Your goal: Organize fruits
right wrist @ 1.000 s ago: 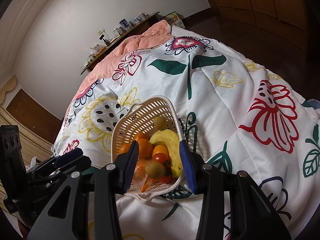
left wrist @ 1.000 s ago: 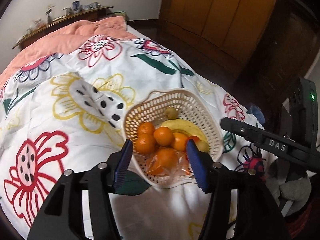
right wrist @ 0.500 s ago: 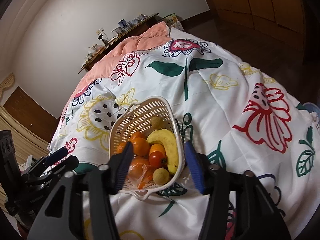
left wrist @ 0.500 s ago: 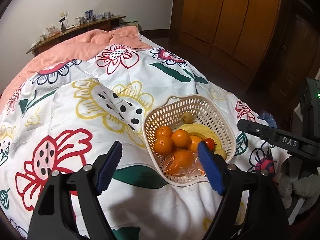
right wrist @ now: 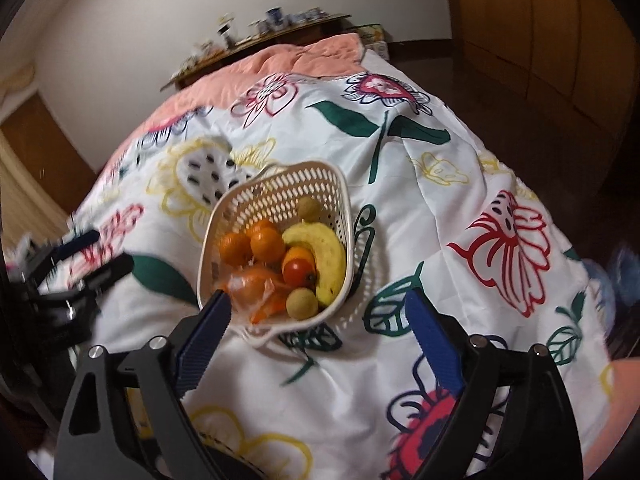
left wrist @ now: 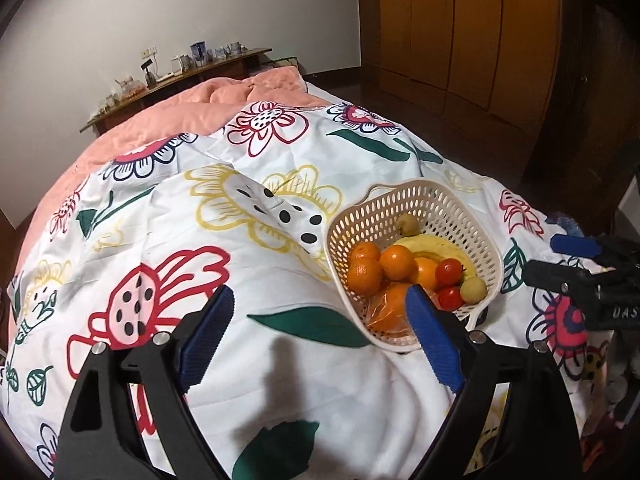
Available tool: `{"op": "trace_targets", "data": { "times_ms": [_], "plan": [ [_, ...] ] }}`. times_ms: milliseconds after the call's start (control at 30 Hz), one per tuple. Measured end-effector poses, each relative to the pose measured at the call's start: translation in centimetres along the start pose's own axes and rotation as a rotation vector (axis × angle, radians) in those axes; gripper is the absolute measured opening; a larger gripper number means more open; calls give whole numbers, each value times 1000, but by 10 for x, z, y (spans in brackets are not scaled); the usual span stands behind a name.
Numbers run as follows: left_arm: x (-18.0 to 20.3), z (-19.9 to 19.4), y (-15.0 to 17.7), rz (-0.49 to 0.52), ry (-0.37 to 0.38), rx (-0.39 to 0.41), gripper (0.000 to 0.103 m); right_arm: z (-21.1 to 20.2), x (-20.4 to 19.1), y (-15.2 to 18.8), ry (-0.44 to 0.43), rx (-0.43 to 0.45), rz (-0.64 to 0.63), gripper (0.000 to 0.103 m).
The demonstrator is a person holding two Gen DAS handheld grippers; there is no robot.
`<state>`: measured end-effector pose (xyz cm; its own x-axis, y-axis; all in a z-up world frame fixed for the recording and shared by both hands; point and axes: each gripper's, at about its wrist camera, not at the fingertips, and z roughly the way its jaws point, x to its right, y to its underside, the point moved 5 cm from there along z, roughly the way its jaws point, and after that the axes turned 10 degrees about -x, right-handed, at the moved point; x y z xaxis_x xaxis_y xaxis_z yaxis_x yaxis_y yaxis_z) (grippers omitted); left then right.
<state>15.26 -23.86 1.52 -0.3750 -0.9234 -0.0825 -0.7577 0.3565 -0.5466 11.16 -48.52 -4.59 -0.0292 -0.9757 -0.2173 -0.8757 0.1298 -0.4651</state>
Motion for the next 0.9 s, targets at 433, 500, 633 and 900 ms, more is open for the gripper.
{"op": "trace_targets", "data": {
  "times_ms": [433, 500, 633, 900],
  "plan": [
    [4, -14, 23, 62, -86, 19, 90, 12, -31, 24, 93, -35, -158, 98],
    [2, -14, 25, 55, -90, 16, 90, 14, -35, 26, 105, -40, -175, 98],
    [-5, -14, 26, 25, -93, 10, 91, 14, -40, 28, 116, -42, -192, 98],
    [-10, -14, 28, 8, -101, 11, 96, 15, -45, 29, 124, -44, -207, 98]
  ]
}}
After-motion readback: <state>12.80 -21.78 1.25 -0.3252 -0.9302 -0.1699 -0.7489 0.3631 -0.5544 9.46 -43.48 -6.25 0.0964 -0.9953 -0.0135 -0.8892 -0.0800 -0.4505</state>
